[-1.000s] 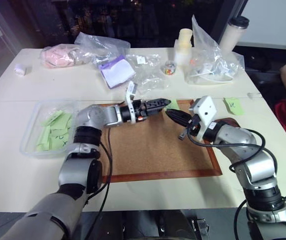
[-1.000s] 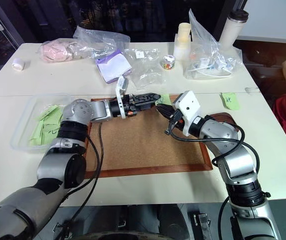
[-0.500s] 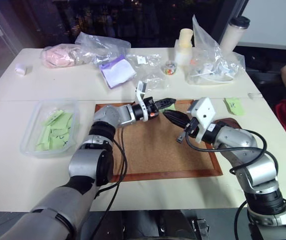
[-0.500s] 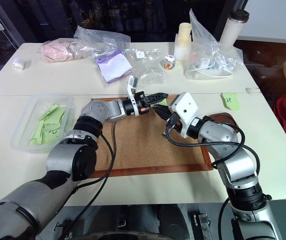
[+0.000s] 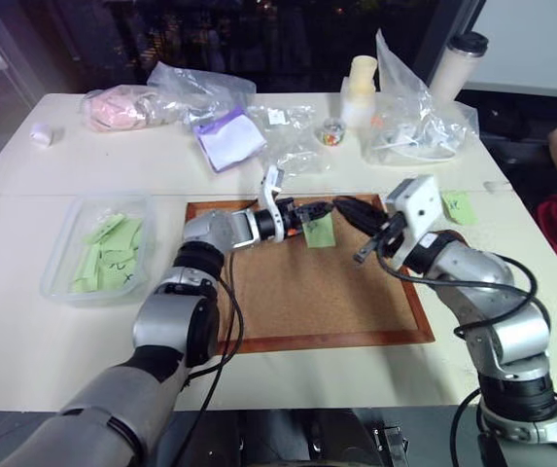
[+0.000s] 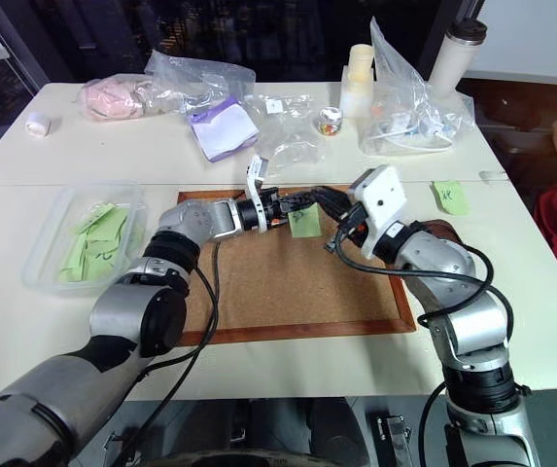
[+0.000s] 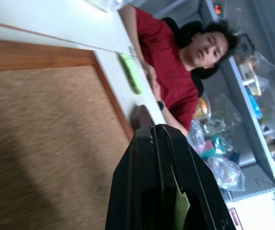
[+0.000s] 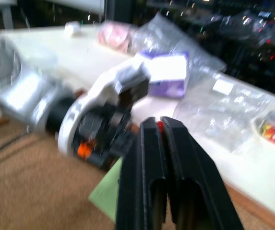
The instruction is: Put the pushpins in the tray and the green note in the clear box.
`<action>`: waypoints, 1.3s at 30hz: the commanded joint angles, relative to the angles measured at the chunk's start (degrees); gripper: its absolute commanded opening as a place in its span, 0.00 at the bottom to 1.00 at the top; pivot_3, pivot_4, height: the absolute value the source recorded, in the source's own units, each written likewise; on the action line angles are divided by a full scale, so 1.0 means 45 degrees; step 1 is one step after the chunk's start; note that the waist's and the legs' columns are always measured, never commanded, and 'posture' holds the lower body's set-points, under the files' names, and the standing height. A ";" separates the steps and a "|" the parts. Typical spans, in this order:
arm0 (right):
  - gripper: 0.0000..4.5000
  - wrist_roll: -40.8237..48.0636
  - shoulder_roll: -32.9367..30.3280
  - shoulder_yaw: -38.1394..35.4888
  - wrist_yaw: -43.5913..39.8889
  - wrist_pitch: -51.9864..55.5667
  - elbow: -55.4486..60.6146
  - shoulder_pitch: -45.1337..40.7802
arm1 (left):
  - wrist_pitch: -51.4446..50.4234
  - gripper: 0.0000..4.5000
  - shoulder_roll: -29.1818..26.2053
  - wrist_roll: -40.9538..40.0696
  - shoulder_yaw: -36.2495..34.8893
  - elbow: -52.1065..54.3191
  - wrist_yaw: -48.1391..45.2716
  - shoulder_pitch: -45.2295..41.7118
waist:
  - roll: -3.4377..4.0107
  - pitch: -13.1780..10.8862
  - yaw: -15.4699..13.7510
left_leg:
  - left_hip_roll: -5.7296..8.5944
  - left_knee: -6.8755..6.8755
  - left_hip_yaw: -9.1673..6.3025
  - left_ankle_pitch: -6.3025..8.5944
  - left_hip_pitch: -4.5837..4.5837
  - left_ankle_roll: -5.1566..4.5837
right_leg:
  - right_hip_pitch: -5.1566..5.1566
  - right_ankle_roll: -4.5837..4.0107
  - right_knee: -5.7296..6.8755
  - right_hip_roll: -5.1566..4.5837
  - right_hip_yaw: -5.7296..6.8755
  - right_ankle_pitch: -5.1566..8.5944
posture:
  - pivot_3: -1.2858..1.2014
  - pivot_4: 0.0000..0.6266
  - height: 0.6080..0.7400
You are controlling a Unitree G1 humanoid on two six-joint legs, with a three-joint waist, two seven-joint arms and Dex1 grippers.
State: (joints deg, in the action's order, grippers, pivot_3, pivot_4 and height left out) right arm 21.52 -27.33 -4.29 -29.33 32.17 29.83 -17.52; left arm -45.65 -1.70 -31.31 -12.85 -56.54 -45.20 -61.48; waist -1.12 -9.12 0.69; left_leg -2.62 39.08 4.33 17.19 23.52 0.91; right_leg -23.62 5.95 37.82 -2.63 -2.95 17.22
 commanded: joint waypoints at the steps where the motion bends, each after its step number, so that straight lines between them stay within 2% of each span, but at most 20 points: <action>1: 0.00 0.1043 0.0291 -0.1244 0.0641 0.0581 0.0869 0.0327 | 0.0244 0.01 0.0022 -0.0067 -0.0265 0.0456 0.0086 -0.0170 | 0.0000 0.0000 -0.0010 | 0.0000 0.0000 0.0001 0.0001 0.0000 -0.0002 | 0.0000 0.0000 0.0001 0.0000 0.0000 0.0000 | 0.52 0.24 0.95; 4: 0.00 0.2103 0.0666 -0.2948 0.1703 0.1342 0.0916 0.0428 | 0.1284 0.01 -0.0038 0.0879 0.1098 0.2207 -0.0565 0.0258 | 0.0000 0.0000 -0.0026 | 0.0004 0.0001 0.0004 0.0002 0.0001 -0.0004 | 0.0001 0.0000 0.0001 -0.0008 -0.0002 0.0000 | 0.52 0.24 0.95; 6: 0.00 0.1854 0.0275 -0.4143 0.2410 0.1907 0.0263 0.0815 | 0.2384 0.01 -0.0342 0.1759 0.2801 0.4745 -0.1631 0.0889 | 0.0001 0.0000 -0.0054 | 0.0004 0.0001 0.0006 -0.0010 0.0001 0.0018 | 0.0004 0.0000 0.0000 -0.0011 -0.0002 0.0000 | 0.52 0.24 0.95; 10: 0.00 0.1135 -0.0580 -0.5028 0.3041 0.2601 -0.1417 0.1619 | 0.4226 0.01 -0.1414 0.3360 0.5327 0.8156 -0.2913 0.1686 | 0.0004 0.0002 -0.0074 | 0.0004 -0.0006 0.0013 -0.0043 0.0000 0.0078 | 0.0010 -0.0001 -0.0008 -0.0012 -0.0008 0.0000 | 0.52 0.24 0.95; 13: 0.00 0.0480 -0.1065 -0.4896 0.2924 0.2174 -0.2995 0.2105 | 0.6039 0.01 -0.2512 0.5363 0.7355 0.9321 -0.3336 0.1870 | 0.0029 0.0017 -0.0033 | 0.0005 -0.0011 0.0018 -0.0038 -0.0016 0.0068 | 0.0017 -0.0002 -0.0008 -0.0006 -0.0018 0.0000 | 0.52 0.24 0.95; 16: 0.00 -0.0075 -0.1388 -0.4360 0.2470 0.1447 -0.4263 0.2211 | 0.6453 0.01 -0.2729 0.5883 0.7943 0.9784 -0.3352 0.1850 | 0.0057 0.0020 0.0032 | 0.0005 -0.0010 0.0024 0.0002 -0.0029 -0.0005 | 0.0023 -0.0002 -0.0006 0.0001 -0.0027 0.0000 | 0.52 0.24 0.95; 21: 0.00 -0.0511 -0.1422 -0.4029 0.2103 0.0504 -0.5814 0.1898 | 0.6446 0.01 -0.2585 0.5902 0.7897 0.9893 -0.3183 0.1861 | 0.0065 0.0016 0.0025 | -0.0002 -0.0006 0.0016 0.0006 -0.0029 -0.0013 | 0.0018 -0.0001 0.0004 0.0016 -0.0031 0.0000 | 0.52 0.24 0.95; 24: 0.21 -0.0622 -0.1284 -0.3893 0.1992 0.0091 -0.6362 0.1755 | 0.6556 0.00 -0.2614 0.6273 0.7846 0.9362 -0.2721 0.1819 | 0.0064 0.0015 0.0005 | 0.0000 0.0001 0.0017 0.0006 -0.0027 -0.0013 | 0.0020 -0.0001 0.0004 0.0012 -0.0030 0.0000 | 0.52 0.24 0.95; 30: 0.91 -0.0598 -0.1151 -0.3908 0.2044 -0.0219 -0.6328 0.1782 | 0.6411 0.00 -0.2728 0.6288 0.7805 0.9463 -0.2729 0.2034 | 0.0064 0.0015 -0.0017 | 0.0001 0.0004 0.0017 0.0006 -0.0023 -0.0012 | 0.0020 0.0000 0.0005 0.0005 -0.0029 0.0000 | 0.52 0.24 0.95; 31: 0.99 -0.0579 -0.1139 -0.3925 0.2055 -0.0252 -0.6260 0.1792 | 0.6393 0.00 -0.2739 0.6282 0.7803 0.9483 -0.2716 0.2059 | 0.0065 0.0015 -0.0016 | 0.0001 0.0004 0.0017 0.0006 -0.0024 -0.0012 | 0.0020 0.0000 0.0005 0.0005 -0.0028 0.0000 | 0.52 0.24 0.95; 39: 0.99 -0.0071 -0.1172 -0.4506 0.2246 -0.0123 -0.5126 0.1768 | 0.5632 0.00 -0.2756 0.5830 0.7089 0.9749 -0.2266 0.2157 | 0.0066 0.0014 -0.0001 | 0.0000 0.0004 0.0015 0.0005 -0.0024 -0.0011 | 0.0018 0.0000 0.0011 0.0008 -0.0028 0.0000 | 0.52 0.24 0.95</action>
State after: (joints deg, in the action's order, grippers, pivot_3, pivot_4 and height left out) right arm 20.04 -32.32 -21.82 -19.51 32.12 3.27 -9.10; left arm -19.57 -14.00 -3.50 21.81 -15.39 -56.31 -51.36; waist -0.82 -9.06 0.68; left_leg -2.62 39.09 4.39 17.21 23.41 0.86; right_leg -23.54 5.95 37.88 -2.60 -3.08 17.22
